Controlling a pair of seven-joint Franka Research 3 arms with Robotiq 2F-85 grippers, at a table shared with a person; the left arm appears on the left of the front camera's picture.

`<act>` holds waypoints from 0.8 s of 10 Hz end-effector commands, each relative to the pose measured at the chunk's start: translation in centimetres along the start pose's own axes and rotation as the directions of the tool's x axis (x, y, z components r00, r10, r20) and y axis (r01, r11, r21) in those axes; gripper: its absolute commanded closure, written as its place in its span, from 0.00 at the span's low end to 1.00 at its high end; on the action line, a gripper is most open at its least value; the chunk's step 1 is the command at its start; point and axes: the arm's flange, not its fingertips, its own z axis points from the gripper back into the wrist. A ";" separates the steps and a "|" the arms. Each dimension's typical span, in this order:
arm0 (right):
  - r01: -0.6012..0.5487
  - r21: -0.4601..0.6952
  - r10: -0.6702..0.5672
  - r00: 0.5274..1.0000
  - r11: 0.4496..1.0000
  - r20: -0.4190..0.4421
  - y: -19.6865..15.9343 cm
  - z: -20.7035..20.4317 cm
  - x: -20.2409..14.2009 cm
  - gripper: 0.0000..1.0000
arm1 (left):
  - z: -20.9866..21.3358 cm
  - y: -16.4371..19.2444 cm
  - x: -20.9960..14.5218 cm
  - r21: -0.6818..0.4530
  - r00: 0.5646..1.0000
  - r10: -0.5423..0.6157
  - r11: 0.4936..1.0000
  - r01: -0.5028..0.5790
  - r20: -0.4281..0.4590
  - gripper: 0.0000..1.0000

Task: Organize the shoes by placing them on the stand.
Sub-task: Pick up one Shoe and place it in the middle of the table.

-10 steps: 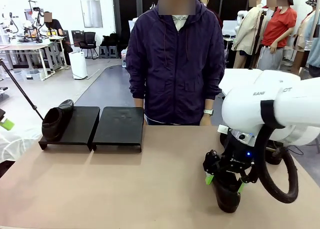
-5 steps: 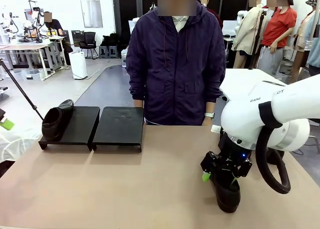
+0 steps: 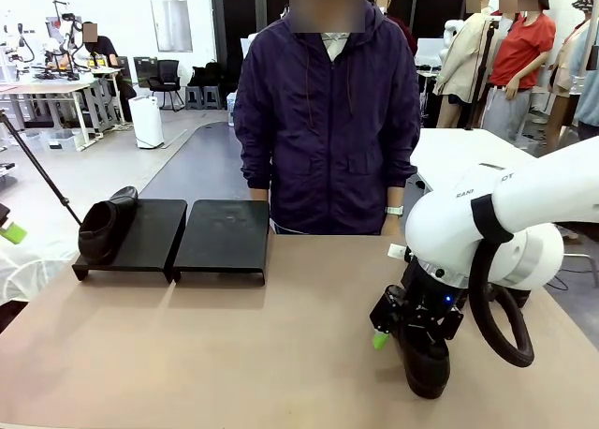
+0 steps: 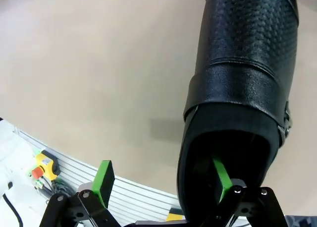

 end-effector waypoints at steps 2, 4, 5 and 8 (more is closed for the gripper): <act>-0.025 -0.038 0.026 1.000 0.999 0.016 0.3 -0.6 0.6 0.55 | -0.1 -0.1 0.1 -0.007 1.000 0.005 1.000 -0.005 0.015 0.00; -0.029 -0.050 0.030 0.999 0.998 0.024 0.3 -0.4 0.7 1.00 | -0.1 -0.1 0.1 -0.007 1.000 0.005 1.000 -0.005 0.015 0.00; -0.028 -0.051 0.030 0.999 0.998 0.028 0.3 -0.4 0.7 1.00 | -0.1 -0.1 0.1 -0.007 1.000 0.005 1.000 -0.005 0.015 0.00; -0.010 -0.060 0.012 0.999 0.998 0.033 0.2 -0.3 0.6 1.00 | -0.1 -0.1 0.1 -0.007 1.000 0.005 1.000 -0.005 0.015 0.00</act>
